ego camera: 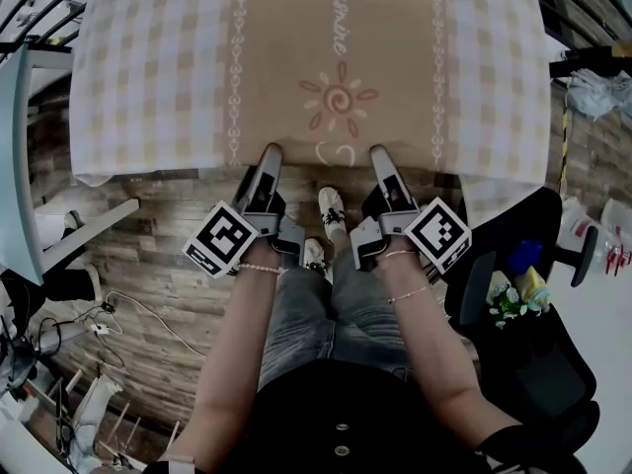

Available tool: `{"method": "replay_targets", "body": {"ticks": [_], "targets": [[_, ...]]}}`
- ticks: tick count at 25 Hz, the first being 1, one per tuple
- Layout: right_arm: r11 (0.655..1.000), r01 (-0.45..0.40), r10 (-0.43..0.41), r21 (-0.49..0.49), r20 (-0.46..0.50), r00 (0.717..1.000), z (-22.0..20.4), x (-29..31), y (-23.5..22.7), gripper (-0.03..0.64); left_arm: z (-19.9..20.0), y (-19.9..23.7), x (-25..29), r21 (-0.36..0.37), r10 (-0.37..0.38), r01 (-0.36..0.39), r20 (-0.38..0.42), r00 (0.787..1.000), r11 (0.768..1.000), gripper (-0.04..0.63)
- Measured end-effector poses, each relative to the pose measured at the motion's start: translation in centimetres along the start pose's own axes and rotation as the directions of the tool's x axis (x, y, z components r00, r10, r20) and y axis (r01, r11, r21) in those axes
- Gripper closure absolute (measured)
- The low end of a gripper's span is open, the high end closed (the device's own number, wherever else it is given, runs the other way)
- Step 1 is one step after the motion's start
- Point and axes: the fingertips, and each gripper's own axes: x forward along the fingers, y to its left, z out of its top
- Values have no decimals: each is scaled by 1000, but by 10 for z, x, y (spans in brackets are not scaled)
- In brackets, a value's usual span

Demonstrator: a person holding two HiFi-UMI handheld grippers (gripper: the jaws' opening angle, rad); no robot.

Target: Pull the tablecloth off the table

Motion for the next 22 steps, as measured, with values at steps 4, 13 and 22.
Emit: {"method": "replay_targets", "body": {"ticks": [4,13,22], "targets": [[1000,-13,13,19,-4,1000,-1,-2,3,410,0,-3,-2,4,2,-2,-6,1000,1000,383],[999,-42,42,-18,6,999,-4,-18,10,552,-1,-16,-18,84,-15,17,-20,1000,996,552],[993,-50,48,-109,-22,999,13,1,41,591,21,-41,-1,130,-16,20,-33,999,991,578]]}}
